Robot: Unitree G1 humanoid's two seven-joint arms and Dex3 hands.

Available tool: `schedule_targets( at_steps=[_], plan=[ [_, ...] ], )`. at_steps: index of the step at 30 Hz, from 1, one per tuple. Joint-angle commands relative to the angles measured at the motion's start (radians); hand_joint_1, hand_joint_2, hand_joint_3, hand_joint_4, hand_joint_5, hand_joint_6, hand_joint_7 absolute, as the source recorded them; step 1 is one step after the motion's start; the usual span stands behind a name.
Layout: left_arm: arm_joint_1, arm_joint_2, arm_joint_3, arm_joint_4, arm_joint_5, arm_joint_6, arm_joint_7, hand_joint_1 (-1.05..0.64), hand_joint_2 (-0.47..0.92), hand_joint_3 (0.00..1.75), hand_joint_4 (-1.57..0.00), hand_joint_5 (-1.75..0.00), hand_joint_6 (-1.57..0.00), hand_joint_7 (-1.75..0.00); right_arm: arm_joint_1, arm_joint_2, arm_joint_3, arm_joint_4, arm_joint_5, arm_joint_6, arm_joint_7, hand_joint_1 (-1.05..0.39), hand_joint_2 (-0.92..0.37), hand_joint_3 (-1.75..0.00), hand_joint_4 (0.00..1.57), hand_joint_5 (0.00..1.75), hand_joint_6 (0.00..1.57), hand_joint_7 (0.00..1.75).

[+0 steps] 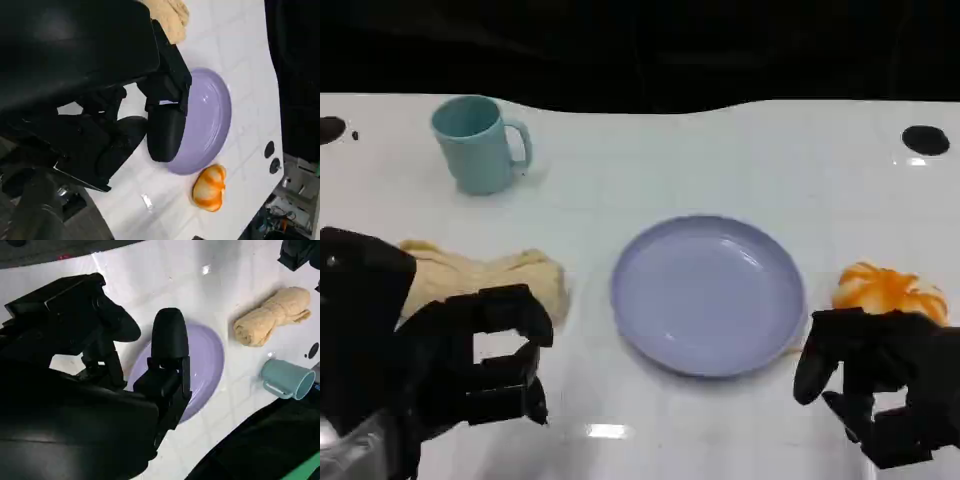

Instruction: Grasp the towel on the left side of the plate with the left hand and place it into the plate.

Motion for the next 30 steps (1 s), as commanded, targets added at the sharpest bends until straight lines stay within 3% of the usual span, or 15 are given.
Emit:
schedule_targets(
  at_steps=[1, 25, 30],
  plan=[
    [-0.010, 0.013, 0.009, 0.005, 0.003, 0.000, 0.002, -0.05, 0.56, 1.27, -0.83, -1.75, -0.77, -1.59, -0.010, -0.010, -0.009, 0.003, 0.003, -0.011, 0.000, 0.04, -0.59, -1.07, 0.70, 1.75, 0.69, 1.44],
    [-0.015, 0.012, 0.015, 0.002, 0.003, 0.010, 0.003, -0.05, 0.54, 1.30, -0.83, -1.75, -0.77, -1.60, -0.012, -0.008, -0.005, 0.001, -0.004, -0.006, -0.004, 0.03, -0.58, -1.07, 0.71, 1.75, 0.70, 1.43],
    [-0.011, 0.011, 0.020, 0.006, 0.012, -0.025, 0.001, -0.03, 0.57, 1.26, -0.71, -1.75, -0.67, -1.54, -0.013, -0.003, -0.007, 0.000, 0.003, -0.004, -0.004, 0.04, -0.58, -1.07, 0.71, 1.75, 0.71, 1.43]
  ],
)
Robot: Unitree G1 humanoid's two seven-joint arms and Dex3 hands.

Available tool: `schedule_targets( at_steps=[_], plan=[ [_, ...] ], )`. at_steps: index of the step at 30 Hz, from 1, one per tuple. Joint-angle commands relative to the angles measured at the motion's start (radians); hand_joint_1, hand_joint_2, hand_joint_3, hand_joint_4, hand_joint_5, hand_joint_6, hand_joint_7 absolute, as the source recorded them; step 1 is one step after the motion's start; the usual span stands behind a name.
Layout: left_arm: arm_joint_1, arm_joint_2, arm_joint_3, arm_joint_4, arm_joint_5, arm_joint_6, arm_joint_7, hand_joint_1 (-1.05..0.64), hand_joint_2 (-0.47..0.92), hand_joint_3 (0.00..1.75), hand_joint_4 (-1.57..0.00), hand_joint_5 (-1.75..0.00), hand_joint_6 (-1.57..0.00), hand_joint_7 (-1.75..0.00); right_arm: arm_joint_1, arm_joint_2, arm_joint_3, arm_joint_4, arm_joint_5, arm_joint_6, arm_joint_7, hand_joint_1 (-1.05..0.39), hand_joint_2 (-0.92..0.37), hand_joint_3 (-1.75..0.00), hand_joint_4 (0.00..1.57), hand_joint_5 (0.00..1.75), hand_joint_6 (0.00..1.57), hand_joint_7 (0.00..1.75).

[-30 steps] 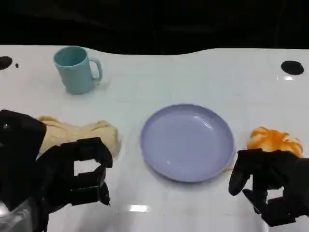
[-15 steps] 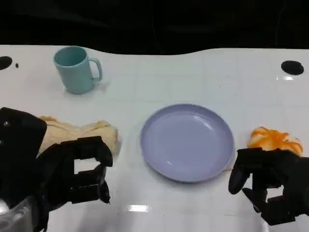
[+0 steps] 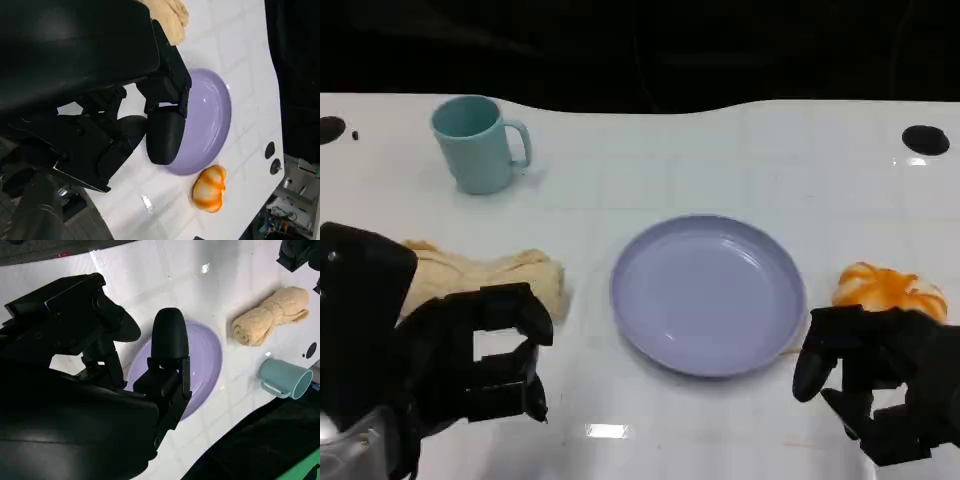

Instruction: Grasp the towel on the left side of the plate with the left hand and place it into the plate.

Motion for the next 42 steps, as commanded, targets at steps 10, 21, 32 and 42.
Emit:
schedule_targets(
  at_steps=[10, 21, 32, 42],
  plan=[
    [0.029, 0.089, -0.058, 0.035, 0.193, -0.316, -0.032, -0.22, 0.86, 0.43, -0.58, -1.11, -0.66, -0.53, -0.012, -0.003, 0.005, -0.003, -0.007, 0.001, -0.009, 0.04, -0.57, -1.09, 0.72, 1.75, 0.70, 1.45],
    [-0.056, 0.303, -0.160, 0.218, 0.484, -0.705, -0.165, -0.38, 0.92, 0.19, -0.31, -0.61, -0.41, -0.08, -0.020, 0.002, 0.011, 0.007, -0.010, -0.004, -0.011, 0.02, -0.56, -1.10, 0.72, 1.75, 0.70, 1.44],
    [-0.232, 0.389, -0.304, 0.404, 0.858, -0.857, -0.151, -0.48, 0.92, 0.04, -0.17, -0.42, -0.27, 0.00, -0.019, 0.004, 0.012, 0.001, -0.015, 0.006, -0.013, 0.02, -0.56, -1.10, 0.73, 1.75, 0.71, 1.44],
    [-0.417, 0.334, -0.469, 0.714, 1.125, -0.911, -0.122, -0.53, 0.88, 0.00, -0.34, -0.25, -0.32, -0.02, -0.017, 0.003, 0.011, -0.007, -0.022, 0.010, -0.016, 0.02, -0.54, -1.10, 0.72, 1.75, 0.72, 1.42]
  ],
)
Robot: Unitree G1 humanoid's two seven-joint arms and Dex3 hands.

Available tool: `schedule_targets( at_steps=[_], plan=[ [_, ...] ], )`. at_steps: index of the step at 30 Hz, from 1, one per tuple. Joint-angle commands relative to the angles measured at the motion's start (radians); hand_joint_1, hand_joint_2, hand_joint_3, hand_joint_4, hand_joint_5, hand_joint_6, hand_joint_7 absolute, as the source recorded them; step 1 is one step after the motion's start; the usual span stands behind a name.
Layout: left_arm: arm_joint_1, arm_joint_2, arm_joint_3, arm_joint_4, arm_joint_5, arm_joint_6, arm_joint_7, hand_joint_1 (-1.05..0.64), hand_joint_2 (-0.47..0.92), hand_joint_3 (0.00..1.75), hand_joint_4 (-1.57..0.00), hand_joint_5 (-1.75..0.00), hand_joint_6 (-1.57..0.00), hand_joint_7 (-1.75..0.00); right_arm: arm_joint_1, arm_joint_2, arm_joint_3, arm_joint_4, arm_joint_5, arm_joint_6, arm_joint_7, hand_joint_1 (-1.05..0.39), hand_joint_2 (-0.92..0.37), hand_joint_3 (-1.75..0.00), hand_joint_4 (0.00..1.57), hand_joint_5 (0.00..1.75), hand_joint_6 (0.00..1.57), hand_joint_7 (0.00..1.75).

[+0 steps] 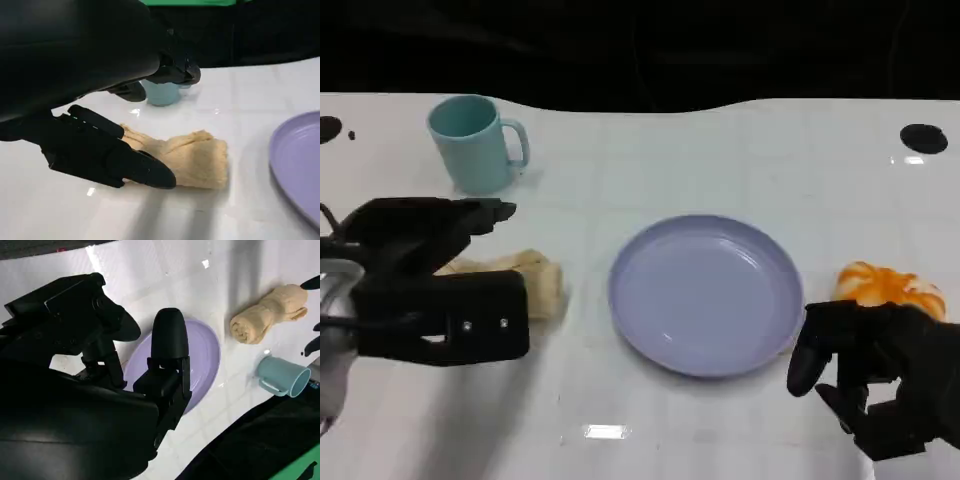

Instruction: Grasp the towel on the left side of the plate with the left hand and place it into the plate.

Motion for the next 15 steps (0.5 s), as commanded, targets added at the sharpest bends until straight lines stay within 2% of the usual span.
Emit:
schedule_targets(
  at_steps=[1, 7, 15],
  plan=[
    [-0.062, -0.029, -0.045, 0.153, 0.063, -0.044, 0.045, -0.52, 0.89, 0.00, -0.37, -0.23, -0.33, -0.02, 0.000, -0.004, -0.006, -0.011, 0.000, 0.010, -0.004, 0.01, -0.54, -1.10, 0.73, 1.75, 0.72, 1.41],
    [-0.138, -0.091, -0.093, 0.384, 0.106, -0.090, 0.112, -0.52, 0.91, 0.00, -0.43, -0.12, -0.37, -0.01, 0.001, -0.007, -0.011, -0.014, 0.004, 0.014, 0.002, 0.02, -0.55, -1.10, 0.72, 1.75, 0.72, 1.41],
    [-0.236, -0.174, -0.142, 0.674, 0.132, -0.110, 0.190, -0.54, 0.92, 0.02, -0.45, -0.08, -0.37, -0.01, 0.012, -0.011, -0.019, -0.027, 0.008, 0.023, 0.007, 0.02, -0.56, -1.10, 0.72, 1.75, 0.71, 1.42]
  ],
)
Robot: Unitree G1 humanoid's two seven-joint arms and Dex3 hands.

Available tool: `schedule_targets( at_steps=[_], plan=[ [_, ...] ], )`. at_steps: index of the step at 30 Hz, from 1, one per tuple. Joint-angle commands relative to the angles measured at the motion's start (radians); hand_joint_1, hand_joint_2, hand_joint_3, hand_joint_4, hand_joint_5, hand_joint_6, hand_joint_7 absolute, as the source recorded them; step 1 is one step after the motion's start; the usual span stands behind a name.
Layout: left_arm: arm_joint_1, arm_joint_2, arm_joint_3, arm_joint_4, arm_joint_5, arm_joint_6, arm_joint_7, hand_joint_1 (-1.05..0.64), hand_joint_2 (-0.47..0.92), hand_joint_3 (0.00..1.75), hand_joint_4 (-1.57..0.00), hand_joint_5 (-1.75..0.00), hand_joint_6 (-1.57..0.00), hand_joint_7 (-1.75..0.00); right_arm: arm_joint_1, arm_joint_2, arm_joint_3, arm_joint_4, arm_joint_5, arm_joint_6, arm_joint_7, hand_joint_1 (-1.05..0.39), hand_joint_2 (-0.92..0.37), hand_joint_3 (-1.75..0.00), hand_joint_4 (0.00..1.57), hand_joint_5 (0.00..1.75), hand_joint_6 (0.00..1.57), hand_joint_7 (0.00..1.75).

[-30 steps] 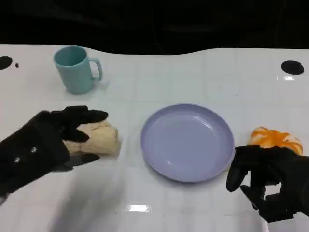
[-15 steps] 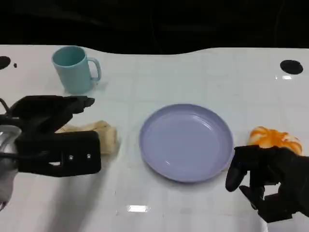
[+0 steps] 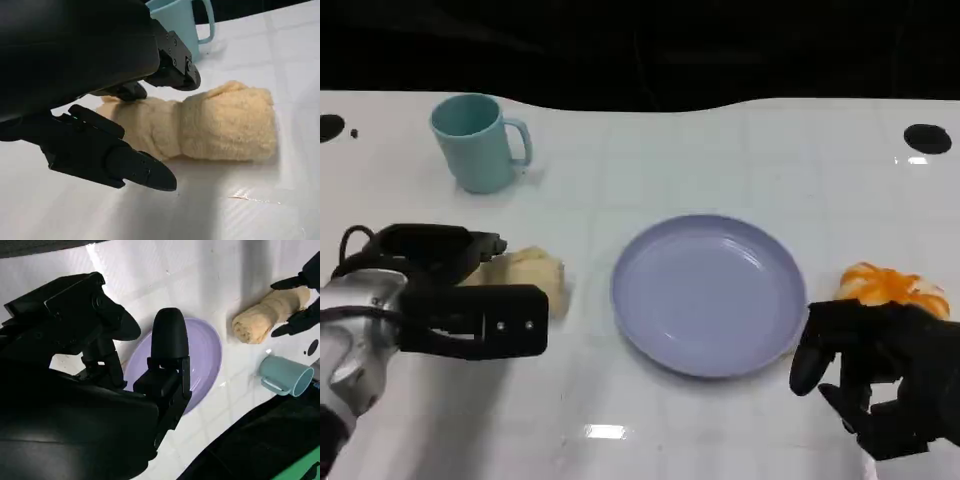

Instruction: Grasp the towel on the left side of the plate with the left hand and place it into the plate.

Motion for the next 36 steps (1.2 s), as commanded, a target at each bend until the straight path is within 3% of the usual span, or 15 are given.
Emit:
schedule_targets(
  at_steps=[1, 12, 14, 16, 17, 18, 19, 20, 21, 23, 24, 27, 30, 36],
  plan=[
    [-0.063, -0.031, -0.029, 0.156, 0.018, -0.005, 0.034, -0.56, 0.92, 0.02, -0.46, -0.08, -0.38, -0.01, 0.012, -0.010, -0.014, -0.015, 0.014, 0.000, 0.006, 0.03, -0.56, -1.10, 0.72, 1.75, 0.71, 1.42],
    [-0.177, -0.127, -0.081, 0.449, 0.018, -0.035, 0.089, -0.63, 0.92, 0.16, -0.58, -0.10, -0.50, -0.04, 0.024, -0.016, -0.016, -0.019, 0.014, -0.008, 0.007, 0.02, -0.55, -1.10, 0.72, 1.75, 0.71, 1.43],
    [-0.185, -0.135, -0.078, 0.474, 0.009, -0.049, 0.127, -0.58, 0.92, 0.15, -0.63, -0.12, -0.58, -0.07, 0.026, -0.012, -0.018, -0.017, 0.016, -0.012, 0.004, 0.03, -0.55, -1.11, 0.73, 1.75, 0.71, 1.43],
    [-0.175, -0.137, -0.065, 0.484, -0.003, -0.085, 0.216, -0.40, 0.92, 0.08, -0.76, -0.19, -0.78, -0.12, 0.026, -0.011, -0.019, -0.016, 0.018, -0.017, 0.005, 0.03, -0.55, -1.11, 0.73, 1.75, 0.71, 1.44],
    [-0.170, -0.136, -0.061, 0.488, -0.006, -0.102, 0.254, -0.32, 0.92, 0.06, -0.81, -0.37, -0.90, -0.12, 0.025, -0.011, -0.019, -0.016, 0.018, -0.018, 0.005, 0.03, -0.55, -1.11, 0.72, 1.75, 0.71, 1.44],
    [-0.168, -0.136, -0.060, 0.493, -0.008, -0.115, 0.277, -0.27, 0.92, 0.05, -0.77, -0.73, -1.02, -0.09, 0.025, -0.012, -0.020, -0.016, 0.019, -0.018, 0.005, 0.02, -0.55, -1.11, 0.72, 1.75, 0.71, 1.44],
    [-0.164, -0.132, -0.066, 0.494, -0.001, -0.130, 0.314, -0.25, 0.92, 0.04, -0.75, -0.87, -1.06, -0.08, 0.025, -0.011, -0.020, -0.016, 0.020, -0.017, 0.005, 0.02, -0.55, -1.12, 0.72, 1.75, 0.71, 1.44],
    [-0.159, -0.130, -0.072, 0.496, 0.005, -0.140, 0.346, -0.24, 0.91, 0.03, -0.77, -1.27, -1.15, -0.12, 0.025, -0.011, -0.021, -0.014, 0.020, -0.016, 0.005, 0.02, -0.55, -1.12, 0.72, 1.75, 0.71, 1.44],
    [-0.156, -0.128, -0.077, 0.499, 0.009, -0.148, 0.369, -0.22, 0.92, 0.07, -0.82, -1.55, -0.99, -0.73, 0.025, -0.011, -0.021, -0.013, 0.020, -0.016, 0.005, 0.02, -0.55, -1.12, 0.72, 1.75, 0.71, 1.44],
    [-0.138, -0.121, -0.071, 0.496, 0.006, -0.188, 0.457, -0.19, 0.92, 0.18, -0.88, -1.71, -0.75, -1.47, 0.022, -0.014, -0.020, -0.016, 0.020, -0.009, 0.007, 0.02, -0.54, -1.12, 0.72, 1.75, 0.70, 1.44],
    [-0.133, -0.120, -0.068, 0.497, 0.004, -0.203, 0.484, -0.18, 0.92, 0.22, -0.89, -1.73, -0.71, -1.60, 0.021, -0.015, -0.020, -0.016, 0.020, -0.010, 0.008, 0.02, -0.54, -1.12, 0.71, 1.75, 0.70, 1.44],
    [-0.128, -0.108, -0.071, 0.496, 0.008, -0.239, 0.534, -0.19, 0.90, 0.29, -0.85, -1.74, -0.63, -1.72, 0.017, -0.016, -0.015, -0.017, 0.014, -0.004, 0.006, 0.01, -0.54, -1.12, 0.71, 1.75, 0.70, 1.44],
    [-0.129, -0.095, -0.069, 0.487, 0.010, -0.266, 0.553, -0.20, 0.86, 0.39, -0.83, -1.75, -0.60, -1.73, 0.016, -0.014, -0.012, -0.012, 0.014, -0.013, 0.005, 0.02, -0.54, -1.12, 0.72, 1.75, 0.71, 1.44],
    [-0.123, -0.077, -0.040, 0.438, -0.010, -0.305, 0.581, -0.22, 0.84, 0.40, -0.82, -1.75, -0.56, -1.75, 0.008, -0.010, 0.001, -0.011, 0.006, -0.001, 0.002, 0.02, -0.54, -1.12, 0.73, 1.75, 0.71, 1.43]
  ],
)
